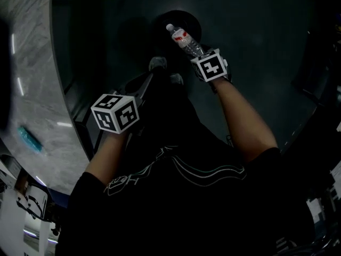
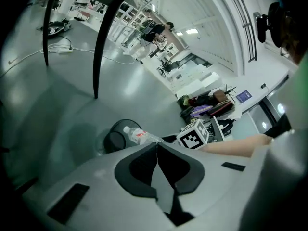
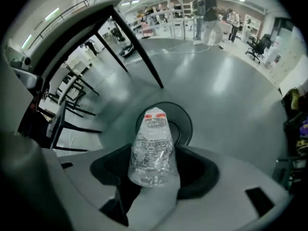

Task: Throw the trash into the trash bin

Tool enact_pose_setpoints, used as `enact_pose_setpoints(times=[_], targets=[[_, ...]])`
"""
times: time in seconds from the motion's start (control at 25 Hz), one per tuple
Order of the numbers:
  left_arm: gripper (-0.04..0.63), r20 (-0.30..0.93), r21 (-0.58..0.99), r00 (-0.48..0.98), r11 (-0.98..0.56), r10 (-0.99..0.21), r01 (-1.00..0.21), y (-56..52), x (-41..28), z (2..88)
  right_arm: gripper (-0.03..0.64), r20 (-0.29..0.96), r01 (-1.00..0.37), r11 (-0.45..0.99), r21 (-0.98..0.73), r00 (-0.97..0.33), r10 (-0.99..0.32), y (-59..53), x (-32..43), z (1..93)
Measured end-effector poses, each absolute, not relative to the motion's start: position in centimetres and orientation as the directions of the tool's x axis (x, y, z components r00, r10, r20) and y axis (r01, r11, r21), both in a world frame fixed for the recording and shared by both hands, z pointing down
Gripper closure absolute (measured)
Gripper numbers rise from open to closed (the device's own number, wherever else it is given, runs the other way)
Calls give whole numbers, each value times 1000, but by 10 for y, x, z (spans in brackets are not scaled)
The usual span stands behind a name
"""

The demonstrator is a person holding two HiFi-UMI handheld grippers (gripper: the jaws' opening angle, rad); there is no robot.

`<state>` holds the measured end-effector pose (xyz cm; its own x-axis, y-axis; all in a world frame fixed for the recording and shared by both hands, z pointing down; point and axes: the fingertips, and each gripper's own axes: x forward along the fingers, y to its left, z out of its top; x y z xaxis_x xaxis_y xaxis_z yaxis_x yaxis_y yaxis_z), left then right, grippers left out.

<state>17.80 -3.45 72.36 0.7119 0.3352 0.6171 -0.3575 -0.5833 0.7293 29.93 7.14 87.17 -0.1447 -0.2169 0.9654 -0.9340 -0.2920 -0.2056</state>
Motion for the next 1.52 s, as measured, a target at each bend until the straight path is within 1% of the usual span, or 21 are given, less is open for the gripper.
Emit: enact_pose_setpoints(times=[0.08,0.24,0.56,0.72,0.88,1.0,1.28,1.4,1.52], targets=[[584,620,732,705,-577,344,-362,-38,184,735,310,974,-935,-287,-209,-172,-151,72,296,894],[584,637,725,683,-578,357,-374,-48,192,756,309,971,-909,-344,-235,-234,-44,80,292,928],[584,649,729,656,-560,385,-393,-54,183,776,308,936,-802,-512,-308,-350,-13,90,275,964],[584,649,731,659,-551,380,-402,-59,185,780,308,926,-761,-561,-327,-378,-26,89,273,971],[584,648,731,667,-544,368,-411,-64,188,780,307,928,-725,-596,-345,-361,-98,78,278,968],[584,646,733,674,-539,359,-416,-66,188,780,305,924,-714,-603,-357,-366,-114,75,277,965],[584,635,735,705,-525,314,-428,-57,194,750,307,907,-731,-545,-411,-387,-165,77,276,931],[584,623,739,730,-519,282,-430,-46,188,743,307,912,-768,-495,-408,-363,-188,82,276,916],[584,604,744,758,-514,245,-427,-39,178,729,308,900,-784,-445,-434,-359,-245,78,267,889]])
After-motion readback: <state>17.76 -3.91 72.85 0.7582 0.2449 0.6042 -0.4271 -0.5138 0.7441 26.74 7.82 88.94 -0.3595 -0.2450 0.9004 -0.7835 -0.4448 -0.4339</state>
